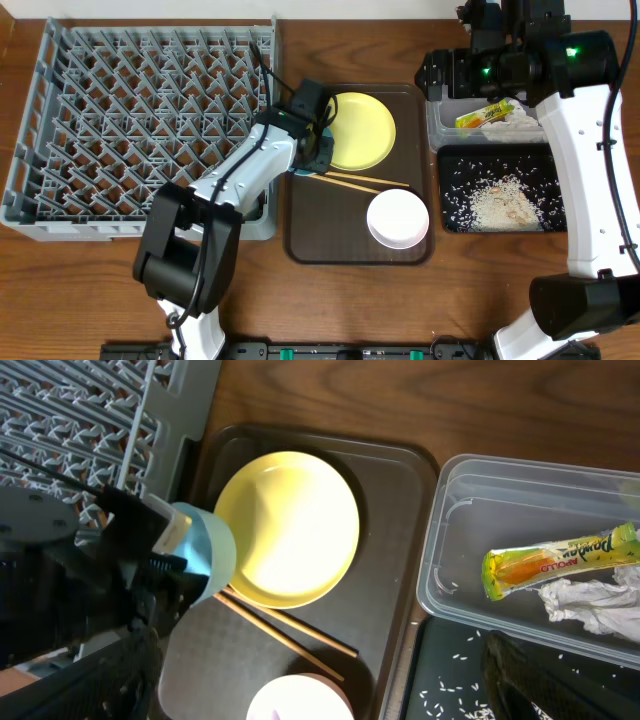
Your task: Sort waste into correct bins and load items into the dishwasher
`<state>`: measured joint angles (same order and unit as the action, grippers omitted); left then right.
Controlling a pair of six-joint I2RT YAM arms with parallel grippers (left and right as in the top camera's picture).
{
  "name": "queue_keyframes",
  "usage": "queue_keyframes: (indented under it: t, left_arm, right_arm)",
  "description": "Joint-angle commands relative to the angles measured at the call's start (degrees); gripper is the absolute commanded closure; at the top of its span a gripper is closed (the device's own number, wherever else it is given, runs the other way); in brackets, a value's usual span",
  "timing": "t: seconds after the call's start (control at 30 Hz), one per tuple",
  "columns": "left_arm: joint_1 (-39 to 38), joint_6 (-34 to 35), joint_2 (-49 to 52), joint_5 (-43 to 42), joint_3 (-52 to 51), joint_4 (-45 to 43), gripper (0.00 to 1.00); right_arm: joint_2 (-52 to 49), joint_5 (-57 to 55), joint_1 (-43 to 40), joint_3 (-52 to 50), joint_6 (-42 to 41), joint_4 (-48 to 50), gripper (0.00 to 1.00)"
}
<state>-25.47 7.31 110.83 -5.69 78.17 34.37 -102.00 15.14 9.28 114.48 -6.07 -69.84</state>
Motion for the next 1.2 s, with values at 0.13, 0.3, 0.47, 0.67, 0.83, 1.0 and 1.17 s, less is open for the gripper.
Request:
queue_keyframes:
  t: [0.13, 0.3, 0.47, 0.67, 0.83, 1.0, 1.17]
  left_arm:
    - [-5.4, 0.1, -2.8, -1.4, -0.3, 0.7, 0.58]
    - [-11.0, -0.2, -3.1, -1.3, -0.3, 4.7, 0.58]
    - [-12.2, -0.1, -3.6, -1.4, 1.1, 7.8, 0.58]
    - [-11.0, -1.0, -8.0, -0.6, 2.7, 10.5, 0.49]
    - [-7.0, -1.7, -11.6, 5.2, 2.7, 13.0, 0.36]
    - [-3.6, -5.6, -9.5, 5.5, 1.9, 9.6, 0.3]
    - [-3.2, -10.4, -5.5, 5.3, 1.9, 8.8, 0.3]
  right_arm:
    - [-0.3, -0.3, 0.5, 0.1, -0.1, -0.2, 0.01]
    - [-0.3, -0.3, 0.5, 0.1, -0.1, -0.2, 0.01]
    - [-0.3, -0.3, 0.5, 0.1, -0.1, -0.2, 0.01]
    - [-0.3, -0.3, 0.5, 0.1, -0.1, -0.2, 0.01]
    - [-0.3, -0.3, 0.5, 0.1, -0.1, -0.2, 0.01]
    - [-0.3, -0.3, 0.5, 0.1, -0.1, -0.2, 0.01]
    - [-0.3, -0.3, 0.5, 0.1, -0.1, -0.2, 0.01]
